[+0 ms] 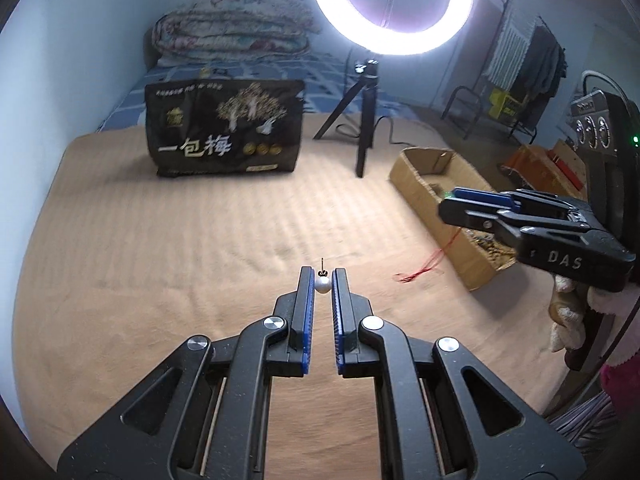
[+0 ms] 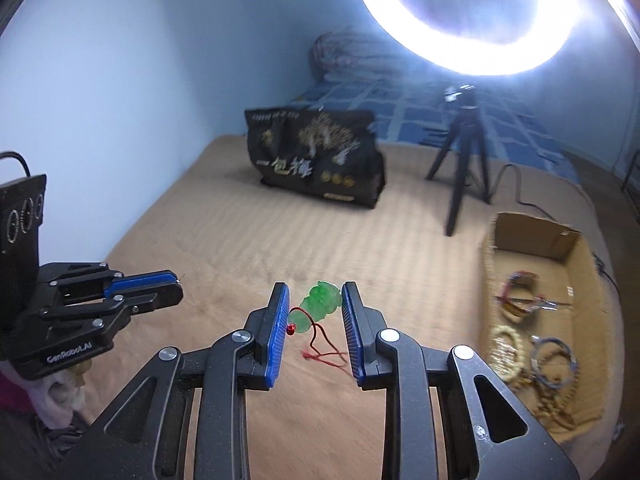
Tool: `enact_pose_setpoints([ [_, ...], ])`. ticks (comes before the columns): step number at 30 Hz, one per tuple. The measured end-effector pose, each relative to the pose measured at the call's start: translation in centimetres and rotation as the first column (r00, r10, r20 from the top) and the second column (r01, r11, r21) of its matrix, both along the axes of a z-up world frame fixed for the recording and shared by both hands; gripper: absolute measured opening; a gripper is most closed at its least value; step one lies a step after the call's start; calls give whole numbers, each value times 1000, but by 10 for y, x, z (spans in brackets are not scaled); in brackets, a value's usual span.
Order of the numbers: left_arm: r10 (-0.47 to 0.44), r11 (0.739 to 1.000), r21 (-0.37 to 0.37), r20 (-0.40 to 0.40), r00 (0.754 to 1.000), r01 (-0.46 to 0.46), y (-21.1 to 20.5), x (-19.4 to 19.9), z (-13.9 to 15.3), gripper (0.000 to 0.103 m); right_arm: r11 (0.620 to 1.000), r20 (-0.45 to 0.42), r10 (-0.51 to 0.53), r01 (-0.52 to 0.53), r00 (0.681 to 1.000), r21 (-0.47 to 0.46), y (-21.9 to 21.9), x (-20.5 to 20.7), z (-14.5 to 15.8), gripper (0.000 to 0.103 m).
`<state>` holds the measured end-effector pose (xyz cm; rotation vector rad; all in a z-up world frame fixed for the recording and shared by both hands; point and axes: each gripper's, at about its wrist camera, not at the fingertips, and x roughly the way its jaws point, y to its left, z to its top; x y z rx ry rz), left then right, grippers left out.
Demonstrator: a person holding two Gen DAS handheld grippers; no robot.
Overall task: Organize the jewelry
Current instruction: 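Carry earring and jade pendant into the cardboard box and open both tools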
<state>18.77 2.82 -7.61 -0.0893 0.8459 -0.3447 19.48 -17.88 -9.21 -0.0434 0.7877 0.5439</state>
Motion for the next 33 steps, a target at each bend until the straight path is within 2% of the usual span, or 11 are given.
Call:
enact_pose_setpoints([
  [7,-32,999,-19,19,999,33,-28,-6,13,7,998,48,-64,63,997,24,-54,-16,33,25],
  [14,-91,995,-25,49,995,92,-71,-3,25,7,990,94,-138,137,986,20,-100,-21,52,25],
  [25,-168,984,-38,90,982,172,-138,24,39,7,972,121,-234,235,965,7,-158,-11,58,25],
  [33,-199,979,-30,100,975,203,-180,50,33,7,961,116,-274,275,955,6,-182,4,49,25],
])
